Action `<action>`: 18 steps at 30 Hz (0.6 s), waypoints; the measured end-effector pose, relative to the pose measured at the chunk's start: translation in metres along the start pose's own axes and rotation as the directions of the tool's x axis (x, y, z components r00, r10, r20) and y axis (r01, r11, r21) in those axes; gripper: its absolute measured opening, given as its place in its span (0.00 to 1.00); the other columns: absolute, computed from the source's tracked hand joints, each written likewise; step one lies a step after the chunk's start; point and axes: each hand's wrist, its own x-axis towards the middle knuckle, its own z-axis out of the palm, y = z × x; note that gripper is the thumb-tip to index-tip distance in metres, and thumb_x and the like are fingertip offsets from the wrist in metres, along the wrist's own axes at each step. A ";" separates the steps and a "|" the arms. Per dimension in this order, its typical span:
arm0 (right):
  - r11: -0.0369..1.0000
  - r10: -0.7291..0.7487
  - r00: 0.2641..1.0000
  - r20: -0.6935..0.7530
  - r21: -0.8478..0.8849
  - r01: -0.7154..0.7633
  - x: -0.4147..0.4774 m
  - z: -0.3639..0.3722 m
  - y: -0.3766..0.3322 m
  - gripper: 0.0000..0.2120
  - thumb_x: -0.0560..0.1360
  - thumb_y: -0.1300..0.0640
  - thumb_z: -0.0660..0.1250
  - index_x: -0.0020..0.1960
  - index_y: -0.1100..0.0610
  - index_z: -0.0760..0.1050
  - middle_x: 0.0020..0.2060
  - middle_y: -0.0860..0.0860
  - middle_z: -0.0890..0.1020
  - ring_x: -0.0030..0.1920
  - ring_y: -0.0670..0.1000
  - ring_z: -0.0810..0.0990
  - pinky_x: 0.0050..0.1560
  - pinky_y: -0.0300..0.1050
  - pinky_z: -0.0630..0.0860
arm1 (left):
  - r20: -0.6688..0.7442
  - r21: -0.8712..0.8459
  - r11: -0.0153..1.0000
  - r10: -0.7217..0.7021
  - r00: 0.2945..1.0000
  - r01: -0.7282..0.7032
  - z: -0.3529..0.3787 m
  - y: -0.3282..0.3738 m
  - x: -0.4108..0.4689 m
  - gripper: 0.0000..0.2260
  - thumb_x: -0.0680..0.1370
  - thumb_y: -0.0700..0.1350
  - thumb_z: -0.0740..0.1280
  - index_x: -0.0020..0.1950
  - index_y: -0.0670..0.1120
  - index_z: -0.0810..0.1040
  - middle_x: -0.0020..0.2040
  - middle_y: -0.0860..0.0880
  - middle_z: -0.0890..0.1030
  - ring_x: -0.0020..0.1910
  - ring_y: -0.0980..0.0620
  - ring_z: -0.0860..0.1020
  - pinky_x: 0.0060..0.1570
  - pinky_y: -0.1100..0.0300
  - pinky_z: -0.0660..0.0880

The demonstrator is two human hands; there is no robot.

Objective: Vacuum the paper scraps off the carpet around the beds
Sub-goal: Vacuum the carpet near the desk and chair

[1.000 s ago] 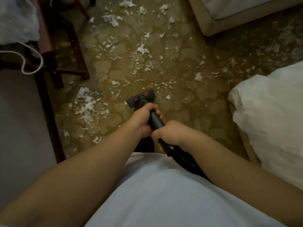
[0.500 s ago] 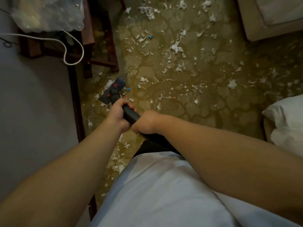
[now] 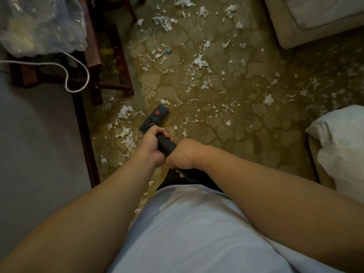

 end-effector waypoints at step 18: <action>0.875 0.248 0.959 -0.138 0.457 -0.161 -0.130 -0.115 0.263 0.11 0.67 0.57 0.73 0.47 0.61 0.83 0.43 0.59 0.89 0.47 0.61 0.89 0.55 0.62 0.85 | 0.066 0.409 0.892 -0.238 0.969 0.191 0.210 -0.237 -0.020 0.06 0.73 0.39 0.67 0.37 0.45 0.72 0.31 0.49 0.73 0.30 0.50 0.72 0.36 0.56 0.75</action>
